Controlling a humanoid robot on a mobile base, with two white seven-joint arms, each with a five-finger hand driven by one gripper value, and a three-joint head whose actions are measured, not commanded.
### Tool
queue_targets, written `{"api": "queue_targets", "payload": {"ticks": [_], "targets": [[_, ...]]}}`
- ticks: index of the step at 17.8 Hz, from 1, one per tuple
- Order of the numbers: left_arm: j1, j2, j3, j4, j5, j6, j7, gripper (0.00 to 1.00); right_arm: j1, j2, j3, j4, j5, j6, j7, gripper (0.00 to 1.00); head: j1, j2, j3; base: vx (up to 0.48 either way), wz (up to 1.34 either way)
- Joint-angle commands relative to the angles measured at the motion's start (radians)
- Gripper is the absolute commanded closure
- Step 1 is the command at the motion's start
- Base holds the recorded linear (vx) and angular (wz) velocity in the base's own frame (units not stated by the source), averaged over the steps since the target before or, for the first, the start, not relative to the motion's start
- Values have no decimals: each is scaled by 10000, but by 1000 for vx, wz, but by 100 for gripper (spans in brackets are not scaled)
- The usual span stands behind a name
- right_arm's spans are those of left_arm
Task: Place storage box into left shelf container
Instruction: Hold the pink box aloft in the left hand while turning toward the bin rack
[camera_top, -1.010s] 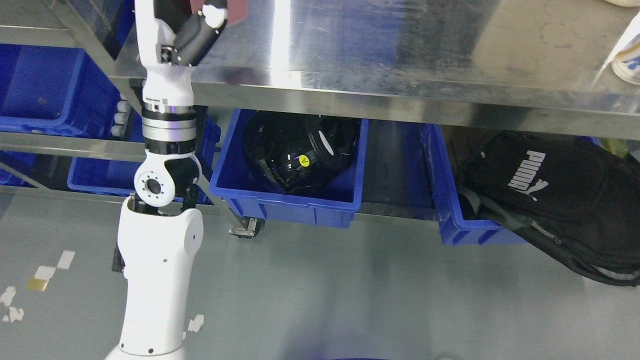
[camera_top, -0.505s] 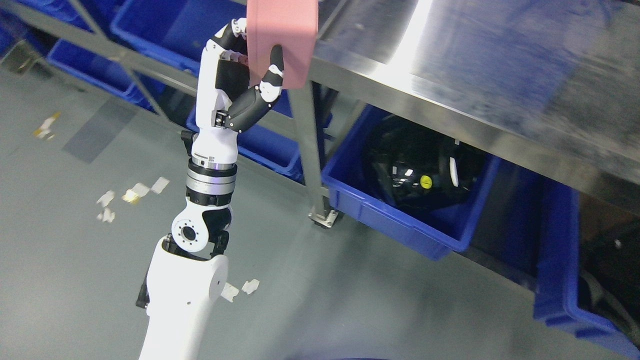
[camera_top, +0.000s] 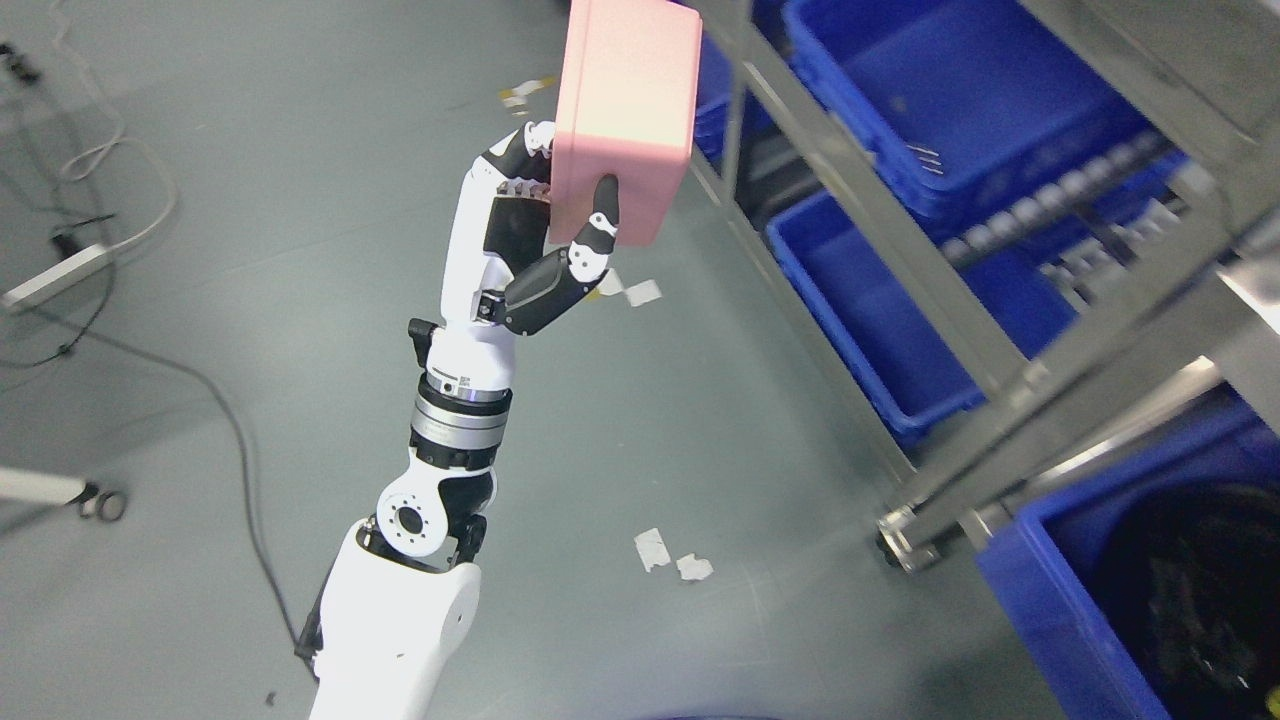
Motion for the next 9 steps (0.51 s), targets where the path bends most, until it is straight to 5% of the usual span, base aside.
{"api": "queue_targets", "payload": {"ticks": [1,9], "targets": [[793,172,249,-99,-2,-77,-14,90,-29,-175,0,-175,-215,5,-2,0,0,0,0,261,1210],[995,172,434,-84,13,-185,-14,90,-44,-175,0,-175,-215,5,-2,0,0,0,0,360,817]]}}
